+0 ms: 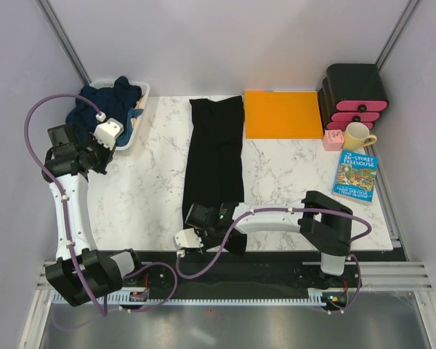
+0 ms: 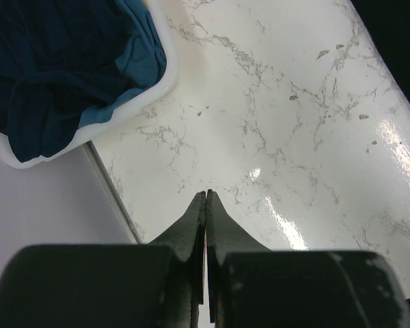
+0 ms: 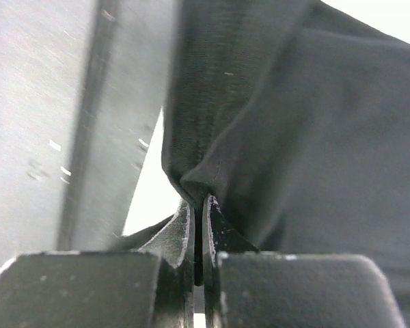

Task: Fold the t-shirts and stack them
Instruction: Fold the tshirt

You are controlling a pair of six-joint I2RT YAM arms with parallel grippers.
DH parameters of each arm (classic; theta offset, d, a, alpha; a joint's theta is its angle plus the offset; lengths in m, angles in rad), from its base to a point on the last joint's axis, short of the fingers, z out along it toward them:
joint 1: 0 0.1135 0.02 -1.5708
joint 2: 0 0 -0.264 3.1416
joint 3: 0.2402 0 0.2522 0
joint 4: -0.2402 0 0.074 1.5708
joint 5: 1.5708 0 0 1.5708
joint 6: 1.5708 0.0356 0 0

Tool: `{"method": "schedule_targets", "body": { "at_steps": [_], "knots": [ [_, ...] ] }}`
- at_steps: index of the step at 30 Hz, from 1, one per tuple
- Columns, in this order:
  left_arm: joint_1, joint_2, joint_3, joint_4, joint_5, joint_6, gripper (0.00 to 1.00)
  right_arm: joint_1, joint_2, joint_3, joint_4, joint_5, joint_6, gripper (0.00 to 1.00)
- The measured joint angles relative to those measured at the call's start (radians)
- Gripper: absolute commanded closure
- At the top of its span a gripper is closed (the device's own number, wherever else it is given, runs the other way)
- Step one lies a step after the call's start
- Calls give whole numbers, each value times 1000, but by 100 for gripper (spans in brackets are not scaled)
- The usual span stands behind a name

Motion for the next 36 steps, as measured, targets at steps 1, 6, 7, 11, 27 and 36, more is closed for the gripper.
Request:
{"method": "schedule_targets", "body": {
  "at_steps": [1, 6, 7, 11, 27, 36],
  "knots": [
    [0, 0, 0, 0, 1, 0, 98, -4, -2, 11, -17, 18, -14, 100],
    [0, 0, -5, 0, 20, 0, 98, -19, -48, 86, -110, 108, -101, 100],
    [0, -1, -8, 1, 21, 1, 98, -22, -60, 112, -130, 127, -122, 100],
    [0, -6, -21, -1, 27, 3, 98, -45, -70, 243, -176, 205, -203, 100],
    [0, -8, -22, 0, 69, 3, 98, -383, 168, 455, -3, 375, -510, 100],
    [0, 13, -23, 0, 69, 3, 98, -443, 306, 603, 150, 372, -610, 100]
  ]
}}
